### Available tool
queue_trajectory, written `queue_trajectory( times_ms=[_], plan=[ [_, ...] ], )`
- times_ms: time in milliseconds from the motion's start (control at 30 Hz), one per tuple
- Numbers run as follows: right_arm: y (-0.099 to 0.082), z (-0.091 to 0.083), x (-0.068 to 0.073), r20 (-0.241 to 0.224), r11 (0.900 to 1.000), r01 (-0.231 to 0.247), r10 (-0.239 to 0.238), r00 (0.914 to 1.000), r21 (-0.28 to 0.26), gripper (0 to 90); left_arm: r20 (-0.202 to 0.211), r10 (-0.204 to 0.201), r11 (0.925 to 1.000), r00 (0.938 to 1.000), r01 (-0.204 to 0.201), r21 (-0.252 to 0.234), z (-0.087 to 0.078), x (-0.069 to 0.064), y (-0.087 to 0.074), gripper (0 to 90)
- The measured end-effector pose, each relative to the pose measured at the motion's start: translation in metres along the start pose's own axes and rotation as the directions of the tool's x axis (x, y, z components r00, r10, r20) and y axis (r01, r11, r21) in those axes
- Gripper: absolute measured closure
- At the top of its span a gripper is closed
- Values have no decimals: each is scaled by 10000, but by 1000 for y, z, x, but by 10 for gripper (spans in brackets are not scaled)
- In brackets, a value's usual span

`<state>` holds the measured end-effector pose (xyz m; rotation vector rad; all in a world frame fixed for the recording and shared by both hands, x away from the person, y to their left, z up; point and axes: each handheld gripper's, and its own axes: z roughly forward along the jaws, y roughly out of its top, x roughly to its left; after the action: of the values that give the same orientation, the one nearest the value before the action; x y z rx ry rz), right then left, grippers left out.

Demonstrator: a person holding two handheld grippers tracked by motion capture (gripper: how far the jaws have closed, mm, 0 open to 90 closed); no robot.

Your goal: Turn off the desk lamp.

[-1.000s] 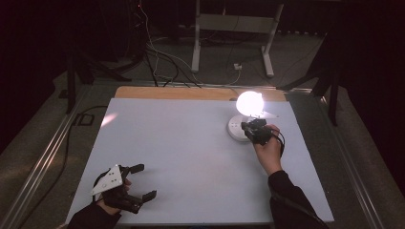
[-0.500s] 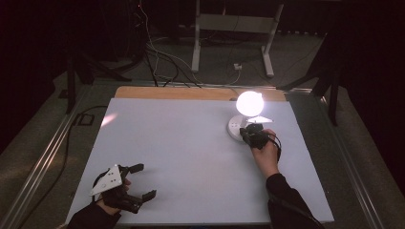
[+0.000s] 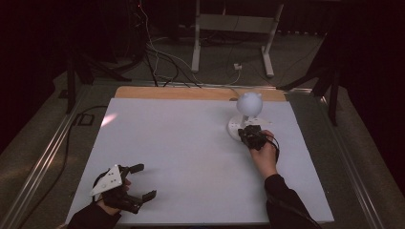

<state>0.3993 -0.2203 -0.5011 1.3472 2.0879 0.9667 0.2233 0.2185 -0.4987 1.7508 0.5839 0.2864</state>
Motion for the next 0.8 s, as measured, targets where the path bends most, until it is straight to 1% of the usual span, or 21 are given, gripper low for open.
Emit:
queue_trajectory(
  times_ms=[33,67,133,167,200,267,333,400,433,467,500,533,567,600,633,667,733,767,800],
  plan=[
    [1,-1,-1,33,10000,-46,46,10000,-87,900,-3,23,10000,10000,-23,-11,0,0,0,5],
    [4,-4,-5,7,9993,-273,273,9996,-238,900,-4,-2,10000,10000,2,-18,0,0,0,5],
    [5,-6,-6,-71,9991,-329,328,9994,-283,900,0,1,10000,10000,-1,7,0,1,0,5],
    [6,-8,-5,-21,9992,-237,237,9997,-329,900,3,4,10000,10000,-4,12,1,1,0,5],
    [8,-12,-4,-161,9988,-129,121,9998,-477,898,11,5,10000,10000,-5,15,1,1,0,4],
    [9,-14,-3,-182,9987,-50,41,9998,-501,887,7,23,10000,10000,-23,10,1,0,0,5],
    [11,-17,-3,-582,9987,-117,88,9983,-497,805,7,14,10000,10000,-14,23,1,0,0,5],
    [11,-22,-2,-776,9982,-2,-45,9970,-604,778,3,8,10000,10000,-8,26,0,0,0,5],
    [12,-25,-1,-849,9977,61,-119,9963,-677,744,5,-2,10000,10000,2,6,0,0,0,5],
    [12,-28,-1,-1018,9974,57,-130,9947,-719,692,12,5,10000,10000,-5,1,0,0,0,5],
    [12,-31,-1,-1127,9967,109,-200,9934,-808,666,12,3,10000,10000,-3,-3,0,0,0,5],
    [12,-35,-1,-1183,9957,160,-268,9926,-908,620,26,0,10000,10000,0,2,0,0,0,5],
    [13,-38,-2,-1460,9951,108,-252,9890,-982,557,25,15,10000,10000,-15,17,0,0,0,5],
    [13,-40,-2,-1618,9947,145,-309,9863,-1019,526,14,25,10000,10000,-25,23,1,0,0,5],
    [13,-44,-3,-1708,9941,174,-355,9847,-1066,478,23,17,10000,10000,-17,15,1,0,0,5],
    [13,-47,-3,-1769,9938,215,-407,9834,-1091,408,29,39,10000,10000,-39,15,0,0,0,5],
    [14,-51,-4,-1900,9958,129,-300,9813,-904,352,21,39,10000,10000,-39,16,0,0,0,5],
    [14,-53,-5,-2019,9968,47,-207,9792,-798,304,20,24,10000,10000,-24,20,1,0,0,5],
    [14,-56,-5,-2031,9960,98,-278,9788,-887,266,16,31,10000,10000,-31,19,1,0,0,5]
  ],
)
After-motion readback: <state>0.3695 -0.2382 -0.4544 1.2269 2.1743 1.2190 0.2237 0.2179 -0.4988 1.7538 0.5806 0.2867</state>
